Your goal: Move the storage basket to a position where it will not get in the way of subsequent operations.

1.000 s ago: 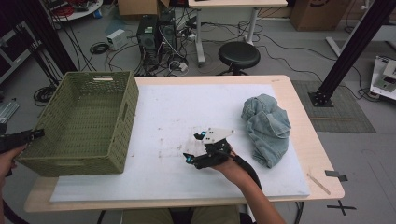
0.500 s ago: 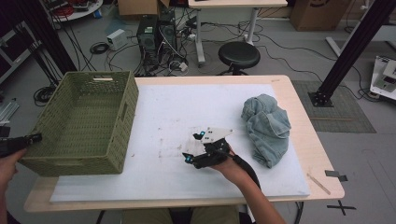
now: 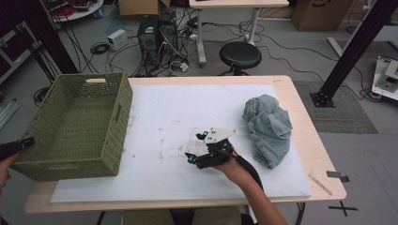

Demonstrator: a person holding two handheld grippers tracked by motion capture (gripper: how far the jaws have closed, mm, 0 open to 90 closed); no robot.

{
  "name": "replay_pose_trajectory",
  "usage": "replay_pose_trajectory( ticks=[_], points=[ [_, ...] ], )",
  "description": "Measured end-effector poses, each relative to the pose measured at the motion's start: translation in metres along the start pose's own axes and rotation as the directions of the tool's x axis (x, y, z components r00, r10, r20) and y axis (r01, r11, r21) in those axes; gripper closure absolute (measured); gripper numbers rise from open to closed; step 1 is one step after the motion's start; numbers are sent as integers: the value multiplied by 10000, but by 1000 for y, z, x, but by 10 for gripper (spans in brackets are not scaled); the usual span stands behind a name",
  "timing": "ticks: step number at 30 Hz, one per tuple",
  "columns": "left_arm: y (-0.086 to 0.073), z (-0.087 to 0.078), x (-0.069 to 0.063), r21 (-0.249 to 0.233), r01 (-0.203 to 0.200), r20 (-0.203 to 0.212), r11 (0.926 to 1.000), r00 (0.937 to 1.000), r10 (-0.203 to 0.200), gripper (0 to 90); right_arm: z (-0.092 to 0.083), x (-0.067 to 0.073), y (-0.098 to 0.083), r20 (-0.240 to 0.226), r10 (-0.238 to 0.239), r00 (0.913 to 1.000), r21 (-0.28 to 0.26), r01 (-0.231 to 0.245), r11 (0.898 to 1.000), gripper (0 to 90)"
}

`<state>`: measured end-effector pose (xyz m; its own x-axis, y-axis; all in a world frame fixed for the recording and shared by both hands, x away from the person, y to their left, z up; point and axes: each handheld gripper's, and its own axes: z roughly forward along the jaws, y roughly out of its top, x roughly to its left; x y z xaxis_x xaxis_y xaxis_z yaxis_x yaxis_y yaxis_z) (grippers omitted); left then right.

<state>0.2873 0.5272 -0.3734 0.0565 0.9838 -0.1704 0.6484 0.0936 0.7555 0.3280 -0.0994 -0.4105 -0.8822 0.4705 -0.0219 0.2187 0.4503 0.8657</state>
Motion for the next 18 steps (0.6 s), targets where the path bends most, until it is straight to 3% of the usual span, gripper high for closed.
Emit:
replay_pose_trajectory(
  ticks=[13,18],
  points=[
    [14,5,8,193,-187,-237,9996,9995,191,836,3,1,1,-48,-11,10000,37,11,10000,225],
    [8,6,9,34,-203,-261,9998,9995,204,835,1,-2,0,18,3,10000,1,-3,10000,226]
  ],
)
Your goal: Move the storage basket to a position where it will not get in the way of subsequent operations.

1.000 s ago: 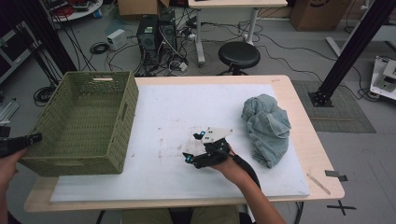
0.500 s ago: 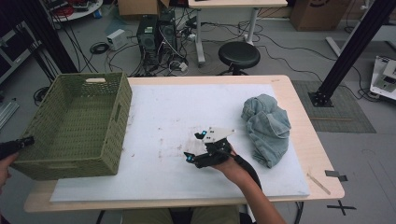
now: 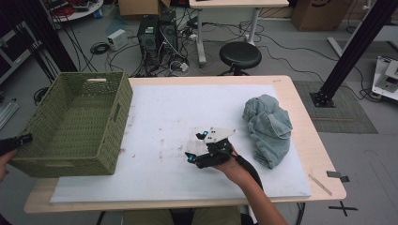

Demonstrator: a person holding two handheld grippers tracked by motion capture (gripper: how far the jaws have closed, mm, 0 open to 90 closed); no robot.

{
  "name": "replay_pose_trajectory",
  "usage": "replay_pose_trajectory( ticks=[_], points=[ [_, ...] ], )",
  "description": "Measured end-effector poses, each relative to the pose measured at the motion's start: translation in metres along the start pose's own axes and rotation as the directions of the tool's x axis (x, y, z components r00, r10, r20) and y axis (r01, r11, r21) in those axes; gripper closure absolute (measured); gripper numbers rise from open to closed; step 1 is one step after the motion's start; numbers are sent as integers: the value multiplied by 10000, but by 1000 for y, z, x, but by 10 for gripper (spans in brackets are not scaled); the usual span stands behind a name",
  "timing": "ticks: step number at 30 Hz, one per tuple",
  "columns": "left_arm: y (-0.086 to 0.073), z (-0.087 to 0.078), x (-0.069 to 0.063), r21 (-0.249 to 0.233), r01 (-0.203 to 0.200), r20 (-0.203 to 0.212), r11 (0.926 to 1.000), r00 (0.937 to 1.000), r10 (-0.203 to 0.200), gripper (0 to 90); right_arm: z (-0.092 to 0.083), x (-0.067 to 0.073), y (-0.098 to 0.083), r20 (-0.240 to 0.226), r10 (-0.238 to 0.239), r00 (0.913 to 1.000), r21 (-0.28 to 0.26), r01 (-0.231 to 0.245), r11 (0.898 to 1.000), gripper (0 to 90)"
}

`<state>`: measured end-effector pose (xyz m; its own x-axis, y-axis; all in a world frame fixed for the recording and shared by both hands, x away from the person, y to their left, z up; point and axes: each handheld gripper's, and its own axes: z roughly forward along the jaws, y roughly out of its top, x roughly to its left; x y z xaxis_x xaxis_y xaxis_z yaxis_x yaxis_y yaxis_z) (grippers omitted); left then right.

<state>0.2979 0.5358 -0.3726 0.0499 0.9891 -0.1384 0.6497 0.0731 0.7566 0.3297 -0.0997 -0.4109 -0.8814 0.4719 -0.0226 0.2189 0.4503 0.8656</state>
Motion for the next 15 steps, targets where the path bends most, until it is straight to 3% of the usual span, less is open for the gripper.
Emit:
replay_pose_trajectory(
  ticks=[15],
  points=[
    [6,7,2,-77,-32,-18,10000,10000,32,833,5,2,2,-158,-13,9999,31,13,10000,226]
  ],
)
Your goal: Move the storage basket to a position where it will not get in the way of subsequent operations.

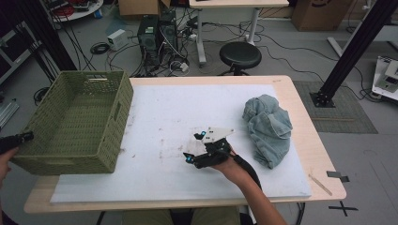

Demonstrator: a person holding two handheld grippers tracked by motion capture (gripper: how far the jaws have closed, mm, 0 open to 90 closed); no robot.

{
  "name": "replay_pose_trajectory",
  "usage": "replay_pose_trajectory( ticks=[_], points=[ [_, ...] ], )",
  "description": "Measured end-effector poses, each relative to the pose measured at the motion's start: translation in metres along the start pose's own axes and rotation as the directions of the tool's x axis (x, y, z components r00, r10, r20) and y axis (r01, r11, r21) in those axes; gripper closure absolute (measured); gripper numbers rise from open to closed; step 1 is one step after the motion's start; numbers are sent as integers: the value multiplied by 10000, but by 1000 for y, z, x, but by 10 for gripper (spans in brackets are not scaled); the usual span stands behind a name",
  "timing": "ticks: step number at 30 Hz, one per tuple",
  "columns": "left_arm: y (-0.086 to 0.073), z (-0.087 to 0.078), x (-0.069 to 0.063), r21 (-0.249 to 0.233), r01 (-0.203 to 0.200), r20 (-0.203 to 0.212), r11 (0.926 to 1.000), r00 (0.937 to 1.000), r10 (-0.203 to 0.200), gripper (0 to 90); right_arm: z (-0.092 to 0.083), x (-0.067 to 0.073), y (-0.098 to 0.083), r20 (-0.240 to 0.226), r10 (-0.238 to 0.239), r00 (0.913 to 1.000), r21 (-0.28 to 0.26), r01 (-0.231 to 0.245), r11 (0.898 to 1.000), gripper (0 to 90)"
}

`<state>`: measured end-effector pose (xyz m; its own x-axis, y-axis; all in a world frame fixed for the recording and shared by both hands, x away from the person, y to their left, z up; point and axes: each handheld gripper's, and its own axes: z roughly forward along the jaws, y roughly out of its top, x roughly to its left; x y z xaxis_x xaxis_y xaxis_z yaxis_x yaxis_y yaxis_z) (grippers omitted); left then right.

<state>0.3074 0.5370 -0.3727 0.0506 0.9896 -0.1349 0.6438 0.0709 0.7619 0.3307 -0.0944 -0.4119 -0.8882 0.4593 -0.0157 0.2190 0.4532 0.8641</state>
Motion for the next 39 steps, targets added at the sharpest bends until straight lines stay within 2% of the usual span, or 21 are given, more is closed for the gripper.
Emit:
replay_pose_trajectory(
  ticks=[5,7,10,12,13,14,15,18,21,25,27,30,31,32,33,34,35,37,39],
  points=[
    [0,0,1,-48,7,-9,10000,10000,-7,827,1,0,0,-5,25,10000,-16,-25,10000,226],
    [-1,0,1,-149,97,-198,9998,9998,-100,791,1,0,0,-18,52,10000,-19,-52,10000,226],
    [-5,-7,1,-914,412,-12,9950,9991,-415,732,0,0,0,-79,46,10000,-46,-46,10000,226],
    [-8,-12,4,-1426,702,117,9873,9975,-692,615,0,0,0,-60,59,10000,-25,-59,10000,226],
    [-8,-12,4,-1426,702,117,9873,9975,-692,556,0,0,0,-39,79,10000,-38,-79,10000,226],
    [-8,-15,5,-1648,825,234,9829,9965,-797,528,-1,0,-1,-38,86,10000,-56,-86,9999,226],
    [-9,-20,3,-2194,805,547,9723,9960,-701,505,-1,-1,-1,-42,106,9999,-54,-106,9999,226],
    [-8,-27,-1,-2961,541,917,9536,9954,-280,422,-3,-2,-1,-18,170,9999,-79,-170,9998,226],
    [-2,-36,-8,-3501,614,1261,9347,9919,-180,331,-5,-3,-1,4,199,9998,-104,-199,9997,226],
    [9,-48,-22,-3905,536,1621,9190,9867,113,252,-9,-5,-1,24,215,9998,-122,-214,9997,225],
    [14,-52,-32,-3952,369,1826,9179,9824,392,211,-11,-7,-1,36,198,9998,-79,-198,9998,225],
    [22,-55,-48,-4080,219,2348,9127,9686,817,210,-14,-10,-2,95,221,9997,7,-221,9998,220],
    [22,-55,-48,-4080,219,2348,9127,9686,817,211,-15,-10,-2,135,228,9996,16,-228,9997,219],
    [25,-55,-56,-4170,152,2624,9088,9593,1043,211,-17,-11,-2,250,266,9993,1,-266,9996,219],
    [30,-54,-71,-4192,-80,2990,9078,9430,1463,211,-19,-13,-2,316,300,9991,-10,-300,9996,219],
    [30,-54,-71,-4192,-80,2990,9078,9430,1463,211,-19,-13,-2,316,300,9991,-10,-300,9996,219],
    [33,-53,-79,-4195,-266,3133,9074,9339,1722,211,-23,-16,-2,524,372,9979,-7,-372,9993,219],
    [38,-49,-96,-4242,-634,3500,9034,9086,2281,211,-26,-18,-2,682,380,9969,-17,-380,9993,216],
    [43,-46,-115,-4382,-1026,3774,8930,8807,2863,211,-35,-25,-3,946,650,9934,59,-659,9978,215]
  ],
)
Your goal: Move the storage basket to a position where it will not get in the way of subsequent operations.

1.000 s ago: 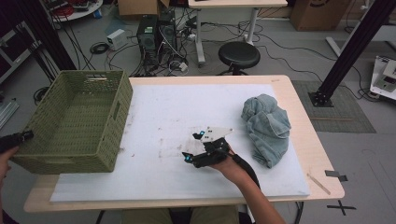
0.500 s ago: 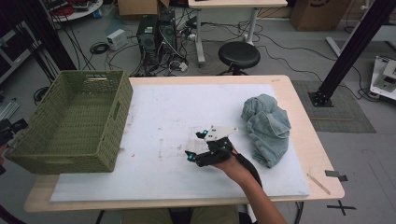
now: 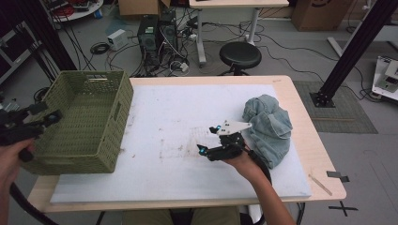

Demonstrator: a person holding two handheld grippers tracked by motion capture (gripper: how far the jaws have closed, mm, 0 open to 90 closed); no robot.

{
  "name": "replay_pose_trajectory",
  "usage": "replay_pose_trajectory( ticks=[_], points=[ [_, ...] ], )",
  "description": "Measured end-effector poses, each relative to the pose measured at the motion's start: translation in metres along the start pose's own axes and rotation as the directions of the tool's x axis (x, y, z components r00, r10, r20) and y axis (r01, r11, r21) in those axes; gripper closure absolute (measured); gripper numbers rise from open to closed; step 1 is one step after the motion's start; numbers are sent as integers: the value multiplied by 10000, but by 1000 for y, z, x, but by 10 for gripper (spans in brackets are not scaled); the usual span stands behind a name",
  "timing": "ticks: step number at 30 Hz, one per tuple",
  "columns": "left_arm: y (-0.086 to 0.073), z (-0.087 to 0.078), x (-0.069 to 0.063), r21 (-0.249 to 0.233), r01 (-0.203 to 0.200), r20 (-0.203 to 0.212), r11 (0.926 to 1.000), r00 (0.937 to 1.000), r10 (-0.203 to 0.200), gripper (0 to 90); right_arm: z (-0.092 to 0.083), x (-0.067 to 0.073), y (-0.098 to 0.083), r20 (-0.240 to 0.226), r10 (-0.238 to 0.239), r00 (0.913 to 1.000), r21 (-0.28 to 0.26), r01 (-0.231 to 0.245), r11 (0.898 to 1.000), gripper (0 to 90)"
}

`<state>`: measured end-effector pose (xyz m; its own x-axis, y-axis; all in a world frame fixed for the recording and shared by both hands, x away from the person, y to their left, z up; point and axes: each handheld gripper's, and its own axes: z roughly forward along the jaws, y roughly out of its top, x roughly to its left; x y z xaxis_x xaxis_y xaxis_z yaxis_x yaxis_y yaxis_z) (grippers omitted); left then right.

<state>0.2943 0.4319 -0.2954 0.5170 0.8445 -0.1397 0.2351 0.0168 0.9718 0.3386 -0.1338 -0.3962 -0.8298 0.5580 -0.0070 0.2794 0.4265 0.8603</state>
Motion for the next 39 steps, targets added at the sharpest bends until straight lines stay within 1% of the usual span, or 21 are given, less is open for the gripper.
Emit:
replay_pose_trajectory(
  ticks=[1,2,4,6,8,13,15,16,19,21,23,24,25,28,31,33,34,36,37,39],
  points=[
    [2,6,-7,2,-163,222,9999,9996,163,211,0,0,0,0,0,10000,0,0,10000,215],
    [6,19,-20,18,-417,592,9991,9974,415,211,-6,-5,-1,278,109,9996,152,-113,9998,216],
    [10,31,-33,19,-524,839,9986,9951,520,211,-13,-9,-3,510,260,9984,168,-269,9995,216],
    [12,42,-44,2,-602,1128,9982,9918,598,211,-22,-13,-4,695,304,9971,134,-314,9994,216],
    [13,54,-55,-60,-731,1247,9973,9895,733,211,-30,-18,-6,865,342,9957,50,-347,9994,216],
    [10,87,-80,-141,-655,1757,9977,9822,670,210,-45,-27,-9,1232,373,9917,25,-379,9993,216],
    [6,101,-90,-172,-520,2155,9985,9750,545,211,-49,-30,-10,1288,376,9910,60,-387,9992,216],
    [4,108,-96,-189,-527,2282,9984,9720,556,211,-51,-32,-11,1301,393,9907,85,-407,9991,216],
    [-3,128,-114,-159,-613,2645,9980,9623,634,211,-57,-36,-15,1371,452,9895,291,-496,9983,216],
    [-8,141,-124,-41,-664,2861,9978,9560,648,211,-61,-38,-18,1442,433,9886,358,-490,9982,216],
    [-15,157,-137,131,-745,3125,9971,9476,667,211,-65,-41,-21,1531,481,9870,383,-546,9978,216],
    [-18,164,-142,214,-808,3196,9965,9450,697,211,-67,-42,-23,1565,486,9865,396,-554,9977,215],
    [-22,171,-147,291,-921,3303,9953,9407,774,214,-69,-42,-25,1581,502,9862,409,-573,9975,215],
    [-32,192,-162,571,-1374,3363,9889,9352,1105,214,-73,-43,-31,1533,503,9869,470,-582,9972,215],
    [-42,210,-172,753,-1269,3635,9891,9271,912,214,-76,-44,-36,1558,518,9864,543,-609,9967,216],
    [-48,218,-177,776,-1415,3646,9869,9253,1040,214,-79,-46,-38,1597,598,9854,517,-688,9963,216],
    [-48,218,-177,776,-1415,3646,9869,9253,1040,214,-81,-47,-38,1623,626,9848,448,-707,9965,216],
    [-57,226,-180,849,-1440,3639,9859,9256,1038,214,-85,-48,-39,1667,667,9837,349,-735,9967,216],
    [-60,227,-180,881,-1420,3629,9859,9263,1010,214,-87,-48,-40,1717,716,9825,324,-782,9964,215],
    [-64,227,-177,907,-1296,3569,9874,9299,893,214,-91,-50,-43,1773,806,9809,293,-871,9958,216]
  ],
)
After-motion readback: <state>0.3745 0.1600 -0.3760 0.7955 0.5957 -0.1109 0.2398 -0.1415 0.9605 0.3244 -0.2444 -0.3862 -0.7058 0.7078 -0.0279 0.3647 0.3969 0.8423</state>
